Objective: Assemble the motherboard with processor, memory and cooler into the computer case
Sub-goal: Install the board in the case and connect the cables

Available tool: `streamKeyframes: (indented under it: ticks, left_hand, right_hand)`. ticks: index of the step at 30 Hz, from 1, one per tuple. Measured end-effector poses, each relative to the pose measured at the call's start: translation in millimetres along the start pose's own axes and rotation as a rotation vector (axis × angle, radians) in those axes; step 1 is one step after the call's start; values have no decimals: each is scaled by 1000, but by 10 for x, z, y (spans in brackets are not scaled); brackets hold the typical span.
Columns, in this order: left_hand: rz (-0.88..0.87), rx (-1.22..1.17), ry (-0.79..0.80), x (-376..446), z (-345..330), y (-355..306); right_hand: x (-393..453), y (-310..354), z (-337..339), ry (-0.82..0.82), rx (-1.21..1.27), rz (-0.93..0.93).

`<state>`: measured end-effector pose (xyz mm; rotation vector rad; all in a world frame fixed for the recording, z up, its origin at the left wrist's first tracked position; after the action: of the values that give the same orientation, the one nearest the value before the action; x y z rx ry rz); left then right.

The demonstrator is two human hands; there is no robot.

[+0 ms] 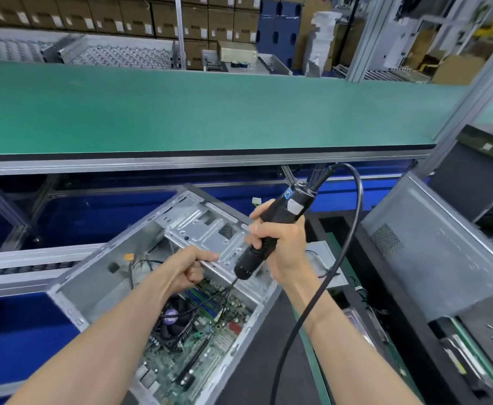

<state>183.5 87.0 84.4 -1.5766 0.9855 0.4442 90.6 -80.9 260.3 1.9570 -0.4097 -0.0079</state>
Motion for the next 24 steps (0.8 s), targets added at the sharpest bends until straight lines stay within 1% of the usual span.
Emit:
streamKeyframes:
  ticks: [4, 6, 7, 10, 11, 12, 17, 22, 24]
  left_hand:
    - [76, 161, 97, -15, -204, 91]
    - [32, 180, 97, -48, -327, 127]
    - [-29, 149, 62, -56, -373, 132]
    - [-272, 43, -154, -52, -409, 118]
    - [-316, 44, -198, -48, -411, 113]
    - [-329, 44, -207, -32, -421, 115]
    - [-259, 44, -122, 79, -408, 131]
    - [-198, 148, -10, -23, -503, 143]
    - [-185, 203, 6, -67, -538, 153]
  right_hand:
    - [-40, -114, -128, 48, 7, -41]
    - [-55, -148, -159, 61, -2, -41]
    - [-60, -152, -160, 64, -11, -36]
    - [-82, -131, -139, 65, -17, -15]
    - [-91, -123, -131, 66, -16, -14]
    - [-100, -120, -123, 65, -17, -17]
    - [-132, -95, -77, 59, -29, -36]
    - [-146, -66, -68, 77, -33, -51]
    - [-147, -65, -79, 78, -32, -54]
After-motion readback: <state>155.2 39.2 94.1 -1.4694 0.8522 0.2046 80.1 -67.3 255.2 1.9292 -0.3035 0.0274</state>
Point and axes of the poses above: each hand's wrist, its own x-axis towards the middle knuckle, its own z-axis out of the back of the hand, y = z × x, the point moved 5 cm from there along x, towards the middle knuckle, and after that the axes turned 3 degrees about z, right-handed, at the moved point
